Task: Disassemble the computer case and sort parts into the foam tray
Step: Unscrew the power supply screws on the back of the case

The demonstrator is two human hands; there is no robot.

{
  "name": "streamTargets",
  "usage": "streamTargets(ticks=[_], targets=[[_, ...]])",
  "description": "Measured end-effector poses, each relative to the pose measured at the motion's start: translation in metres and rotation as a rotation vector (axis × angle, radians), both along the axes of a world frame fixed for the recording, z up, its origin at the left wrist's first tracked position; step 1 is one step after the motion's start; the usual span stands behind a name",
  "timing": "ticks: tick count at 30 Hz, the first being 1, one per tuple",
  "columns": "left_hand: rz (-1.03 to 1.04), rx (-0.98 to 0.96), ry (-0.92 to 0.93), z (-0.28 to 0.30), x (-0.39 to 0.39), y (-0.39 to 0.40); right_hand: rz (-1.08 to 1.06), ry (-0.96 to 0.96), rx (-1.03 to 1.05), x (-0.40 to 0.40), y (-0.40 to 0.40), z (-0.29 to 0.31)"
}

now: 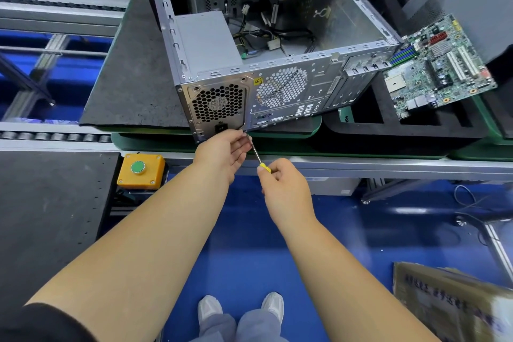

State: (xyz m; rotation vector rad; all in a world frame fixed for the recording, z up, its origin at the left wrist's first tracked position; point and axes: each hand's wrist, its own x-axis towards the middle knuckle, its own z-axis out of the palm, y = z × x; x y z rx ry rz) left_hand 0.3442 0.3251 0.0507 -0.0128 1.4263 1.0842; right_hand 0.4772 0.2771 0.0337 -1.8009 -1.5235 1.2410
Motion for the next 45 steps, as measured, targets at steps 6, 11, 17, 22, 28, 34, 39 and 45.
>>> streamTargets(ticks=[6, 11, 17, 22, 28, 34, 39, 45], targets=[[0.018, 0.013, -0.038, -0.001, -0.001, -0.002, 0.001, 0.003, 0.012, 0.001, 0.003, 0.001], [0.020, 0.011, -0.029, -0.003, 0.000, -0.003, -0.003, 0.001, 0.001, 0.000, 0.001, 0.000], [0.011, 0.013, -0.027, -0.007, -0.001, -0.002, 0.010, -0.015, -0.005, -0.002, 0.002, 0.000], [0.007, 0.040, -0.024, -0.013, -0.002, -0.003, 0.020, -0.028, -0.019, -0.003, 0.003, 0.000], [0.009, 0.049, -0.028, -0.016, -0.004, -0.002, 0.021, -0.028, -0.024, -0.007, 0.009, 0.002], [0.019, 0.072, -0.051, -0.020, -0.006, -0.004, 0.034, -0.024, -0.065, -0.008, 0.013, 0.002], [0.022, 0.103, -0.061, -0.024, -0.006, -0.005, -0.071, 0.361, -0.385, -0.011, 0.018, 0.005], [0.028, 0.112, -0.053, -0.024, -0.007, -0.005, -0.118, 0.577, -0.510, -0.008, 0.021, 0.003]])
